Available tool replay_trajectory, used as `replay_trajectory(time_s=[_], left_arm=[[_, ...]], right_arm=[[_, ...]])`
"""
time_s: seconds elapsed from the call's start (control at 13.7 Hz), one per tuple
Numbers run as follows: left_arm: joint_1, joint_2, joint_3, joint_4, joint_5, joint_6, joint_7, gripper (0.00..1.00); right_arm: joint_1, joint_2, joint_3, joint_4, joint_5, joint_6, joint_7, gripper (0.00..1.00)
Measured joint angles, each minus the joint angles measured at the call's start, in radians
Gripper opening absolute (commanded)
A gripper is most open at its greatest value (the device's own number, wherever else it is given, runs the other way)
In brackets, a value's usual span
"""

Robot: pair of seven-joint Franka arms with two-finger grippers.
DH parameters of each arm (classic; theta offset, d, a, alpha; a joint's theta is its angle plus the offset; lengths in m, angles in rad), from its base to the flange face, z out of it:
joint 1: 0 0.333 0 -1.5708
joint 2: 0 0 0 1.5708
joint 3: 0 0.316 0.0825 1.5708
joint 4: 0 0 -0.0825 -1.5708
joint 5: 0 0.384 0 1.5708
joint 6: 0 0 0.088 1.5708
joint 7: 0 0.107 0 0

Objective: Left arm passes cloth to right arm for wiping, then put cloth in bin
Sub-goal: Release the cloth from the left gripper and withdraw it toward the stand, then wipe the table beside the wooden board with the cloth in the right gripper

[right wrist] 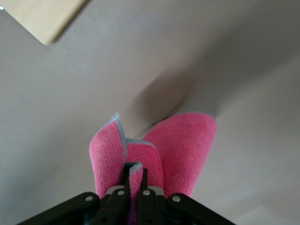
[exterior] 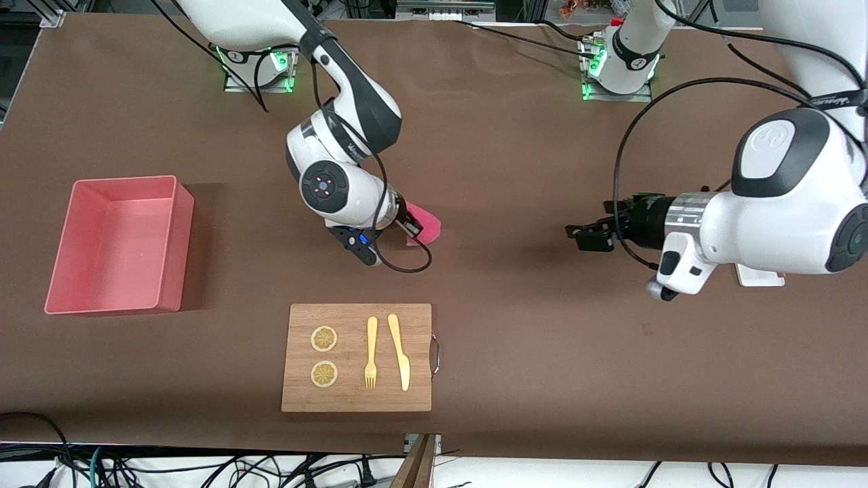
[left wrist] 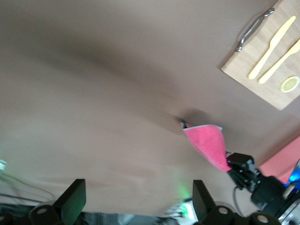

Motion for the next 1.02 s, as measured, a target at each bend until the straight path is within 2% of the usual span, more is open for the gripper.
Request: replay_trajectory(time_s=[0.29,0.51,0.8,1.02], left_arm=[[0.147,-0.126,0.001,-0.070,0.040,-0.169,0.102,1.00],[0.207,-0.275,-0.001,-0.185,0.183,-0.180,0.283,1.00],[0.194,-0.463,-0.021,-0.417,0.321,-0.016,0.433,1.00],[0.194,-0.524,-0.023,-0.563,0.373,0.185,0.565,1.00]], right_arm=[[-0.009,0.087,-0.020,-0.002,-0.006,0.003,-0.061,0.00],[-0.091,0.109,-0.057,-0.010,-0.020,-0.020,-0.239,0.00],[-0.253,0.107,-0.119,-0.011,-0.093,-0.185,-0.553,0.00],[-0.283,0.099,-0.221,-0.011,-0.102,-0.241,-0.775,0.00]])
